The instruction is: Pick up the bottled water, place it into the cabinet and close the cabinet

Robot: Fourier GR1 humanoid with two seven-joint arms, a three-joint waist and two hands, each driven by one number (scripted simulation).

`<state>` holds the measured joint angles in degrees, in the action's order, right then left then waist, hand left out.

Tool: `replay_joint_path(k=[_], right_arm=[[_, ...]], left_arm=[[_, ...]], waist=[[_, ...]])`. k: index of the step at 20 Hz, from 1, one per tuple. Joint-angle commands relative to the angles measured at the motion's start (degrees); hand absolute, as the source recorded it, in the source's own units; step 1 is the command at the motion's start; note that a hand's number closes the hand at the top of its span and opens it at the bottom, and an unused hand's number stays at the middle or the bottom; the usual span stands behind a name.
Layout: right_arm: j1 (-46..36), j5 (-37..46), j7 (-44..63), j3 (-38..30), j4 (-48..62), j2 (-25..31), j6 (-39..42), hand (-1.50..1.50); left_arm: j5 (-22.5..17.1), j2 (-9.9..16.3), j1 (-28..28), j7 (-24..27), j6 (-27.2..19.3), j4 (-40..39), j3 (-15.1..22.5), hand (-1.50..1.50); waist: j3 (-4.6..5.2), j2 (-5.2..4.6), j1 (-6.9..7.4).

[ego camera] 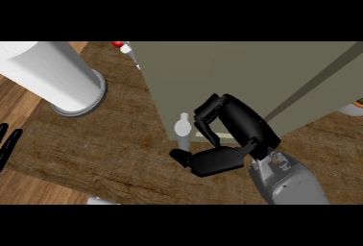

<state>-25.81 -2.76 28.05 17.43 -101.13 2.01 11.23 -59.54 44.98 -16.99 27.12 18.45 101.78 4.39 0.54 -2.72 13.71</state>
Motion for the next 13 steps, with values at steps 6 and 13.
replay_joint_path(k=[6, 13], right_arm=[[-20.76, -1.18, -0.85, -9.17, 21.38, -1.99, -16.31, -1.5], [-27.19, -5.93, -0.03, -8.83, 27.63, -2.01, -22.98, -1.5]], left_arm=[[-1.12, -0.06, -0.57, 0.19, 1.05, -0.94, -1.23, -1.5], [0.11, -1.13, -1.42, 1.02, 0.81, -0.77, -0.96, -1.5]], waist=[[-0.35, 0.08, -0.85], [-0.37, 0.55, -1.77]])
